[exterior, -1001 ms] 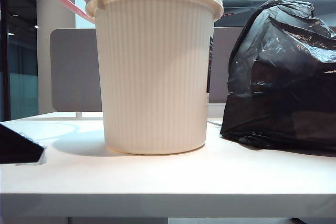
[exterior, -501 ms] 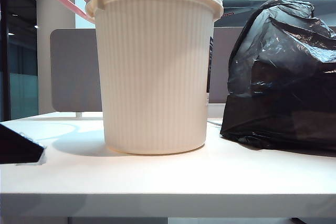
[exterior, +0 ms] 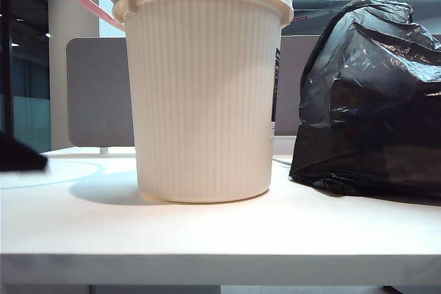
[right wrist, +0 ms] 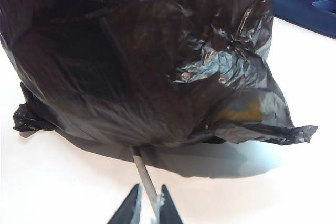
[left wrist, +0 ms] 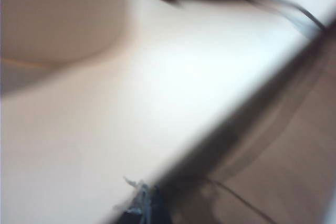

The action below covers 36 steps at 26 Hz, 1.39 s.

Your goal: Open the ring lid of the trash can, pull out the black garbage bag inside, and place it on the table.

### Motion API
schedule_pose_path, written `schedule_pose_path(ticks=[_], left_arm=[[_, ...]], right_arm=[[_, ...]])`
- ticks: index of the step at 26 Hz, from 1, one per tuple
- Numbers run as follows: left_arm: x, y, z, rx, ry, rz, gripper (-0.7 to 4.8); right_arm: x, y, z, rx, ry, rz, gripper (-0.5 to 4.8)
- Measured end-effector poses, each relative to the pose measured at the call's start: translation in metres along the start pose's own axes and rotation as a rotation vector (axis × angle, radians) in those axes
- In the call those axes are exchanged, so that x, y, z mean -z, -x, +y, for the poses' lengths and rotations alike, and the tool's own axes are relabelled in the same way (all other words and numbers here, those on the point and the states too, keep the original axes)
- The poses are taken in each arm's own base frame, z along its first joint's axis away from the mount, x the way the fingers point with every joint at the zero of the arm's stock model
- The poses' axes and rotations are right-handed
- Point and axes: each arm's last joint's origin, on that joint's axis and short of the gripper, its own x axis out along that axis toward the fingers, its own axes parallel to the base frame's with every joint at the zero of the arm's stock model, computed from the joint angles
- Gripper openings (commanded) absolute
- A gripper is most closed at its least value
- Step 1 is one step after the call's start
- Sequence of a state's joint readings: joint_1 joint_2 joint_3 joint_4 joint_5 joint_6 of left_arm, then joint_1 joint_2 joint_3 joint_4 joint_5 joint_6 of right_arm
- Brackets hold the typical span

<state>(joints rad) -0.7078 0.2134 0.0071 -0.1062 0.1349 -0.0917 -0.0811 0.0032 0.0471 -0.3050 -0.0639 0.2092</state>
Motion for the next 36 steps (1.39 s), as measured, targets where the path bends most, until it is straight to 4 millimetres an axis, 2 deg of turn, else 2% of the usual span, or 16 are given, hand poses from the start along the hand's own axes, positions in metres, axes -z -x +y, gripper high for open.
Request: schedule_pose_path(ticks=[5, 19, 36], left_arm=[[-0.007, 0.009, 0.018, -0.175, 0.038, -0.111, -0.05], [-0.013, 0.028, 0.044, -0.480, 0.088, -0.237, -0.05], [-0.014, 0.033, 0.047, -0.537, 0.091, -0.272, -0.05]], right_arm=[[0.000, 0.000, 0.000, 0.000, 0.000, 0.000, 0.45], [0.000, 0.000, 0.000, -0.001, 0.000, 0.000, 0.45], [0.000, 0.000, 0.000, -0.001, 0.000, 0.000, 0.45]])
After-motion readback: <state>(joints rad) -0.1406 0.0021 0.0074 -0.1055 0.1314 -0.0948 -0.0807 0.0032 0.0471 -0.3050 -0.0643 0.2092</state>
